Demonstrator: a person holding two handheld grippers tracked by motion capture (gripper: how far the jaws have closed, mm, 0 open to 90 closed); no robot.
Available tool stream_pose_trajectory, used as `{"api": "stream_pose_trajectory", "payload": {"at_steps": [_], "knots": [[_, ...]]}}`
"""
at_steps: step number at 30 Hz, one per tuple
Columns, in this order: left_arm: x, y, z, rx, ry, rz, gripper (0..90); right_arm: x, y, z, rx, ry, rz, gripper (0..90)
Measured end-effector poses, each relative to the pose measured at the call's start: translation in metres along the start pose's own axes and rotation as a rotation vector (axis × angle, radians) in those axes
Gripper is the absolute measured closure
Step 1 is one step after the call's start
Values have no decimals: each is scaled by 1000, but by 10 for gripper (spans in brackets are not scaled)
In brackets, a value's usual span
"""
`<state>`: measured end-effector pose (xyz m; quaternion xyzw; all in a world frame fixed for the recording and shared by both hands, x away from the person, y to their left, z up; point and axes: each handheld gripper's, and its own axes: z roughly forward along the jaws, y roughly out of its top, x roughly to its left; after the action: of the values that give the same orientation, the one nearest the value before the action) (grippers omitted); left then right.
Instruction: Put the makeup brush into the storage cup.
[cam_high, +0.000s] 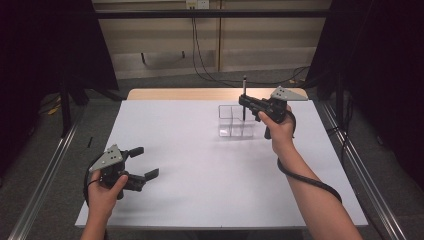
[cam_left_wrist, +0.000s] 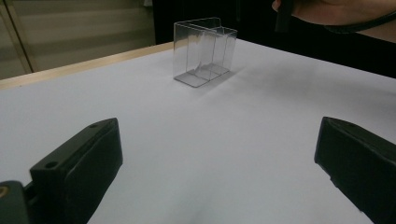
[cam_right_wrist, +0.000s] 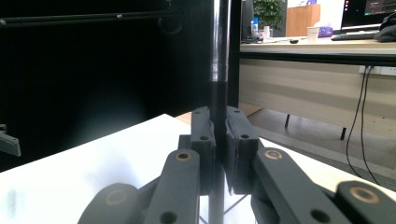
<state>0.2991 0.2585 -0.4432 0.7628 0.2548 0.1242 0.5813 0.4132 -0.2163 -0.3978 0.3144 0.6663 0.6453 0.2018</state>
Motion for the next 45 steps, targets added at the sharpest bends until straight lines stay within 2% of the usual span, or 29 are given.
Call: {"api": "stream_pose_trajectory", "payload": {"at_steps": [45], "knots": [[1, -2, -3, 1, 4, 3, 9, -9, -3, 23, -4, -38, -15, 834]]}}
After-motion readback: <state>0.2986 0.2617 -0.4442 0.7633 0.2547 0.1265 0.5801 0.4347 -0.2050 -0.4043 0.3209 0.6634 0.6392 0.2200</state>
